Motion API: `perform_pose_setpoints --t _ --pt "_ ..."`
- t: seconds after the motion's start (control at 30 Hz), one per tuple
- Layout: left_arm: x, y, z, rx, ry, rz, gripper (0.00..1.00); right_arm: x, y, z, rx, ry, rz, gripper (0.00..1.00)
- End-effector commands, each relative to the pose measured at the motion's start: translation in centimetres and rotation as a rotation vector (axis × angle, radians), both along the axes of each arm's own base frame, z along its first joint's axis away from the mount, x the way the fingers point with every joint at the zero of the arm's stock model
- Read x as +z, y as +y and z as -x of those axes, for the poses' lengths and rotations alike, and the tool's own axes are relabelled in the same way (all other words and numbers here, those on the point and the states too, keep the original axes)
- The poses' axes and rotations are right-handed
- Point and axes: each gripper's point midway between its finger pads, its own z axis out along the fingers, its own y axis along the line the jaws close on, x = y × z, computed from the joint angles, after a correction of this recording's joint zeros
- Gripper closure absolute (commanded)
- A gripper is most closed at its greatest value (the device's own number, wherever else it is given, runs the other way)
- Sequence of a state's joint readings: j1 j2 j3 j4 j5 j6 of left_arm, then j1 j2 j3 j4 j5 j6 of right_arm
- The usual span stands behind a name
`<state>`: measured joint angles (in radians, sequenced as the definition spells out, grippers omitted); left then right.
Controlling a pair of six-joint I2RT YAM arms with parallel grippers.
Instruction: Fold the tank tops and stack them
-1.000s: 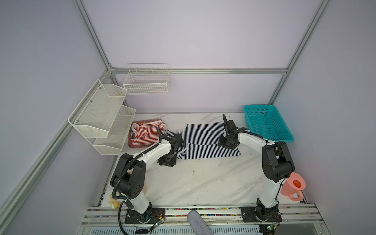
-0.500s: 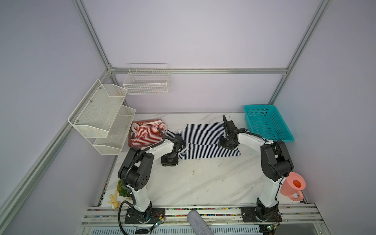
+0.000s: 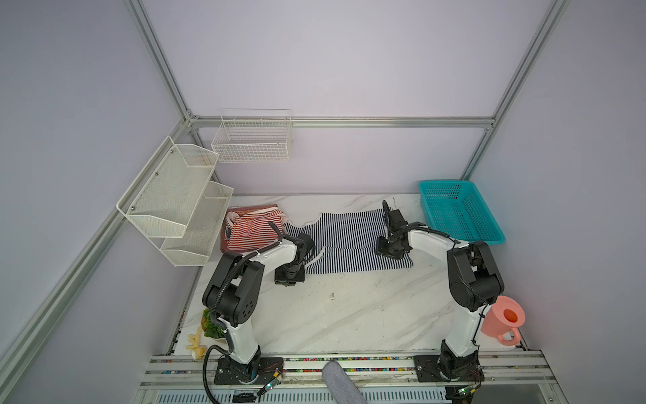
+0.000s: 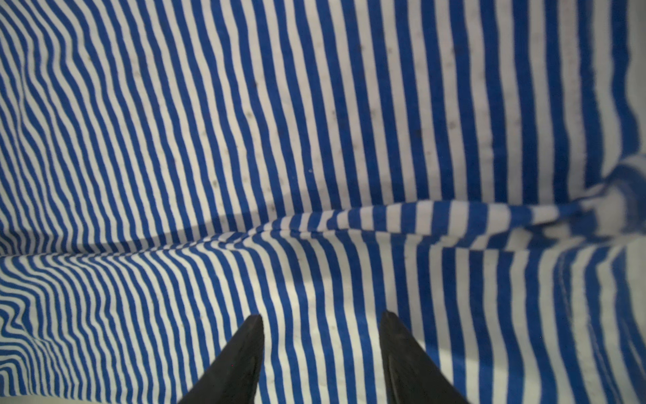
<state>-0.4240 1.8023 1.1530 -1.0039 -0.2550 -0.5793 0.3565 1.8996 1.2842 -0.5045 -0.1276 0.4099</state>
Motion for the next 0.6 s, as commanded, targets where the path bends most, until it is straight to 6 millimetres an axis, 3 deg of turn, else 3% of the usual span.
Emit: perform_pose_setpoints --t 0.0,0.23,0.57 --pt "2.4 1.0 -0.7 -0.031 -0.031 -0.045 0.99 -1.2 -0.4 0.8 0.005 0.025 0.027 0.44" --pt "4.4 1.8 -1.5 -0.097 -0.020 -0.100 0.98 -3.1 -1.2 1.6 0.010 0.065 0.068 0.44" --pt "6.1 2.5 -4.5 -0.176 0.006 -0.147 0.92 -4.9 -1.9 2.7 0.013 0.107 0.110 0.44"
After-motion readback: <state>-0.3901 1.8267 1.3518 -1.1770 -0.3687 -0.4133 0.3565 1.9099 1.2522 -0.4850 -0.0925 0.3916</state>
